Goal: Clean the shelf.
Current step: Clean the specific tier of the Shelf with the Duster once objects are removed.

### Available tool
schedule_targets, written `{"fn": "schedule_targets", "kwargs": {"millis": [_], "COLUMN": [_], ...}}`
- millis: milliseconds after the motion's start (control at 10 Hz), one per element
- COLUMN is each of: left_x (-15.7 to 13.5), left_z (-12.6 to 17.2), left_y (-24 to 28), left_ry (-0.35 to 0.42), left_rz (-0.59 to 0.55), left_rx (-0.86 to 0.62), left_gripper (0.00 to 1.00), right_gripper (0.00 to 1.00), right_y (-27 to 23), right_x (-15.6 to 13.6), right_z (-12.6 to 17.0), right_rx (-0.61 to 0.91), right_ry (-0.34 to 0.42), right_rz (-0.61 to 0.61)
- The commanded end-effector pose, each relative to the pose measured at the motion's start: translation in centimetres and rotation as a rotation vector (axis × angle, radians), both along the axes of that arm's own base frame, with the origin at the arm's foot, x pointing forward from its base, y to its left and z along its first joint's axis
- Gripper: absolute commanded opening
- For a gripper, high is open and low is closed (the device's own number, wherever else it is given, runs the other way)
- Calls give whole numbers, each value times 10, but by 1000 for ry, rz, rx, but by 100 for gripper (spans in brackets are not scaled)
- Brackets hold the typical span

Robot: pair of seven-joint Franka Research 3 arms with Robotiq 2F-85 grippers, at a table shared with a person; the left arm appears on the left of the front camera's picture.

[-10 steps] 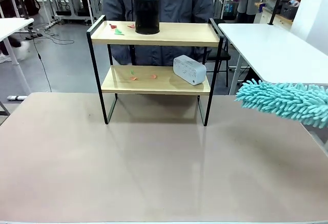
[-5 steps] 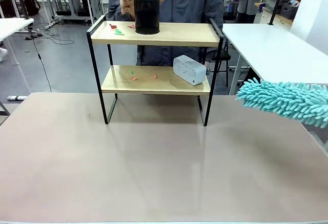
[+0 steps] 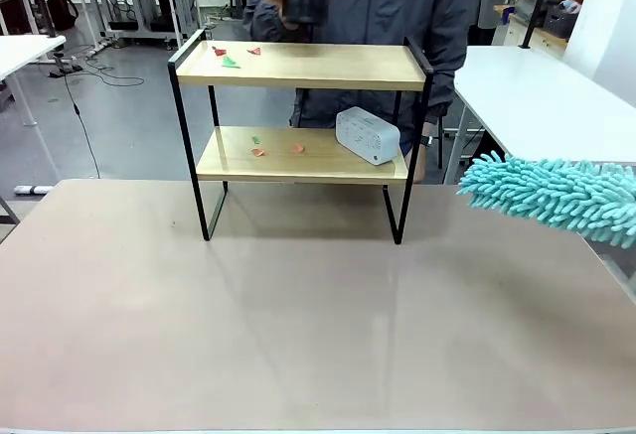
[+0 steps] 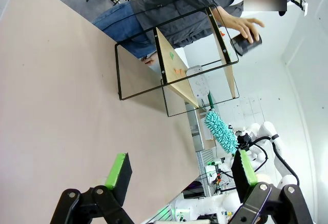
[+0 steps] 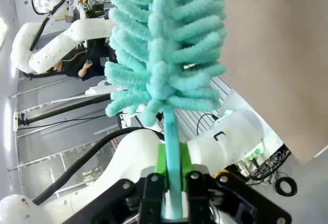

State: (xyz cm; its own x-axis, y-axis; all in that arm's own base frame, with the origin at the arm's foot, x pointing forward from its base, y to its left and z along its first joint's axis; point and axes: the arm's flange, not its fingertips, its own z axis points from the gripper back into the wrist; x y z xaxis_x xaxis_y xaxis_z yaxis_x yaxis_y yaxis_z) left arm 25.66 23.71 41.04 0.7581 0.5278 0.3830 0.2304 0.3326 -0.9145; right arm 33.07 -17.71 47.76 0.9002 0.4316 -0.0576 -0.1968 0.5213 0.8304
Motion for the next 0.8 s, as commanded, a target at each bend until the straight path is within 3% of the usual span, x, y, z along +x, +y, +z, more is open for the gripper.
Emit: {"fn": "schedule_targets", "kwargs": {"millis": [0, 700], "left_x": [0, 0], "left_z": [0, 0], "left_y": [-2, -2], "left_ry": [-34, -34], "left_rz": [4, 4], "left_rx": [-5, -5], "left_gripper": [100, 100], "right_gripper": [0, 0], "right_y": [1, 1], "right_x": [-3, -3], "right_z": [3, 3], "right_rx": [7, 7], "right_ry": [-7, -7], "right_rz": [11, 11]}}
